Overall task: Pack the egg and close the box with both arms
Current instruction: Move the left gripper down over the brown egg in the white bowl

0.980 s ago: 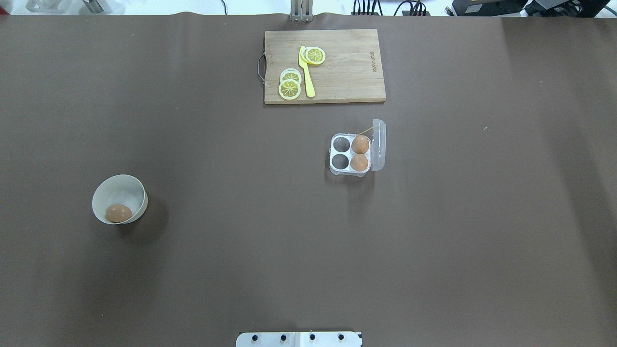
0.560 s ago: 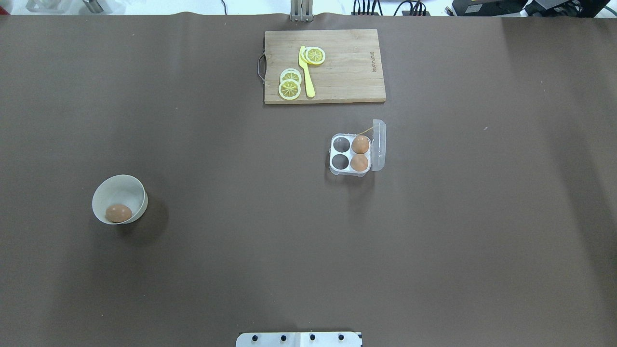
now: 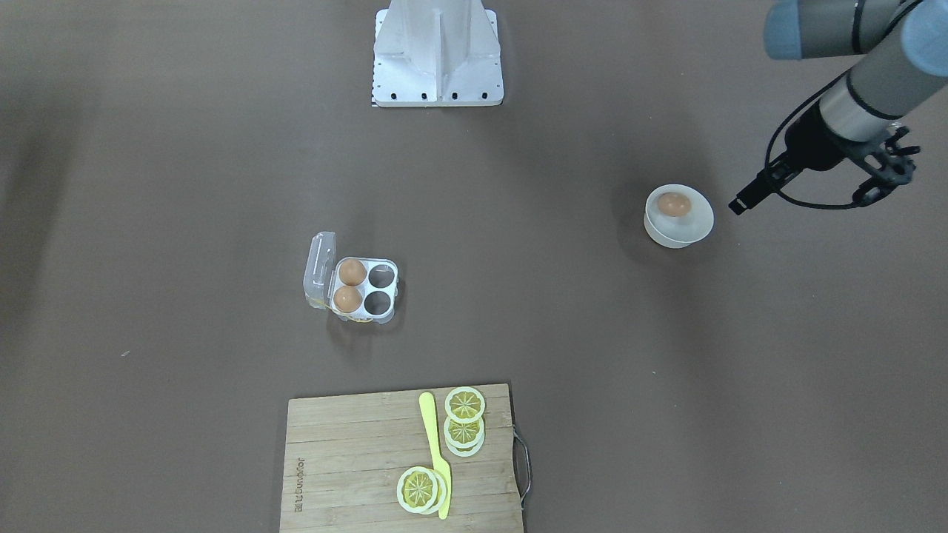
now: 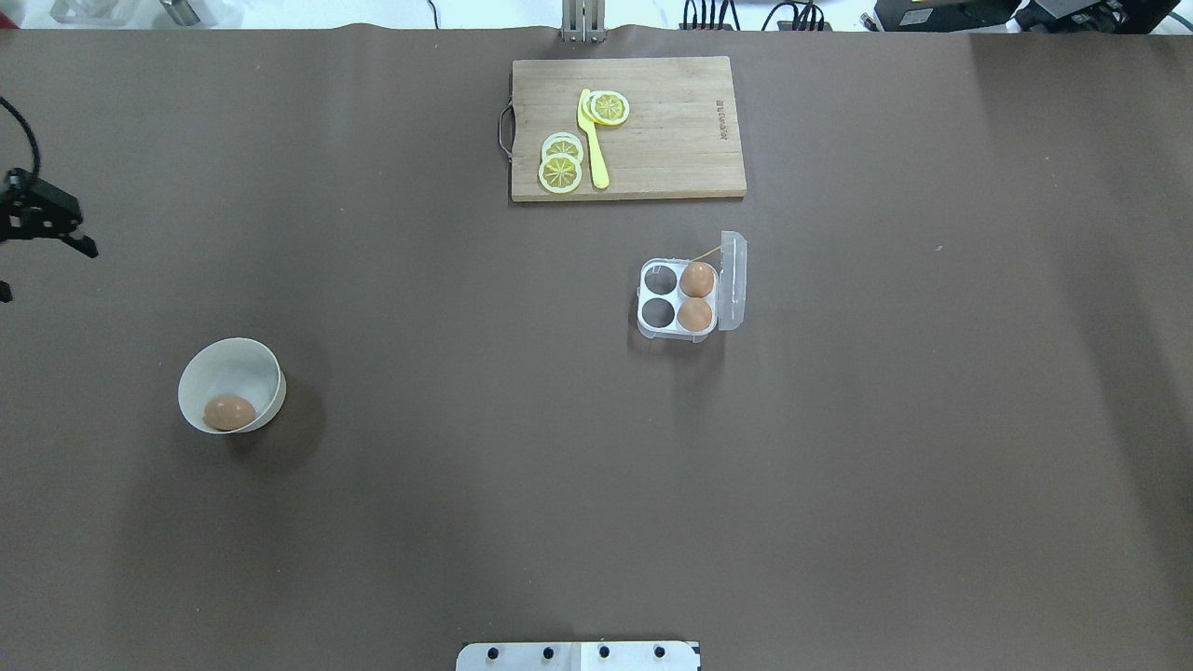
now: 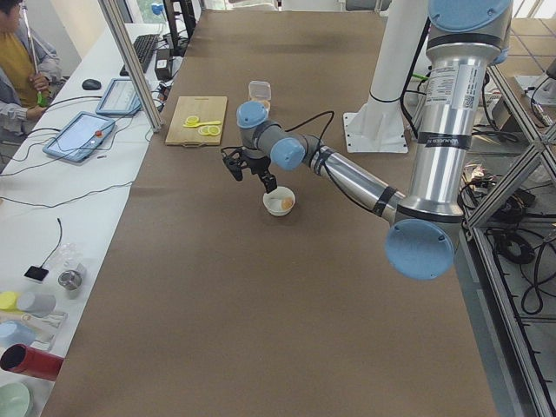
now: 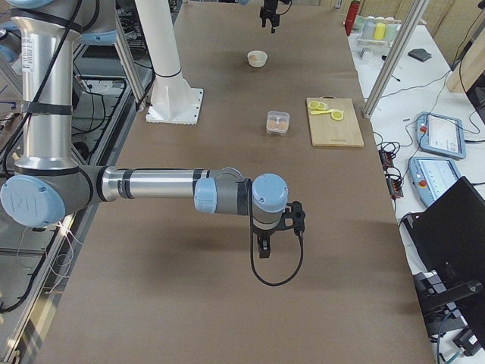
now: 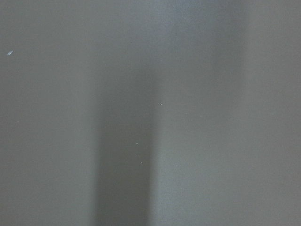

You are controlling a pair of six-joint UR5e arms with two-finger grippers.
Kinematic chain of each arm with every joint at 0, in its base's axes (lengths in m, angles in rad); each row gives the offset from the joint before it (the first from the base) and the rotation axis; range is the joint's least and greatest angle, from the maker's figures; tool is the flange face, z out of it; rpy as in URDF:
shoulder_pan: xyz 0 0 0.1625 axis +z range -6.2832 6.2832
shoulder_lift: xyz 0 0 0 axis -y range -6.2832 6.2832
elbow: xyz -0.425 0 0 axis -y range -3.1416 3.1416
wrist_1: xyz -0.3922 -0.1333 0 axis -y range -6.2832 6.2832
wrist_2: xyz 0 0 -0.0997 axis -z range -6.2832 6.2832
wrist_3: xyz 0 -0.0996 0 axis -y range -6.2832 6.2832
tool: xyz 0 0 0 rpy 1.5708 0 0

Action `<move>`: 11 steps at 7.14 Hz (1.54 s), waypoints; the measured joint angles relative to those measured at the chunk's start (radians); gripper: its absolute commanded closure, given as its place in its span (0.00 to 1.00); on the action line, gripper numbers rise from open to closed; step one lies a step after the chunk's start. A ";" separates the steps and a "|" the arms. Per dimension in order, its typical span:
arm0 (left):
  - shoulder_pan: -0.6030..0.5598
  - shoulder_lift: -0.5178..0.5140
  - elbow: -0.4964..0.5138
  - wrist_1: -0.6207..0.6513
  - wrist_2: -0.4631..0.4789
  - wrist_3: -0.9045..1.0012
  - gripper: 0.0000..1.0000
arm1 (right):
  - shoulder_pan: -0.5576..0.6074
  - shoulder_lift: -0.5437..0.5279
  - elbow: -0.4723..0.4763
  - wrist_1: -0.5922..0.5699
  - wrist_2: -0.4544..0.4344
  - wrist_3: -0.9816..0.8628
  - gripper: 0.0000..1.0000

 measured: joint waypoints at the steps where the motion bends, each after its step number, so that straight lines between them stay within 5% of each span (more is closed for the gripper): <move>1: 0.078 -0.006 0.007 -0.020 0.067 -0.115 0.23 | 0.000 0.000 0.000 0.000 0.001 -0.001 0.00; 4: 0.199 -0.007 0.051 -0.038 0.168 -0.294 0.26 | 0.000 0.000 0.009 0.000 0.001 -0.003 0.00; 11: 0.255 -0.011 0.102 -0.041 0.178 -0.369 0.29 | 0.000 -0.003 0.027 0.000 0.001 -0.004 0.00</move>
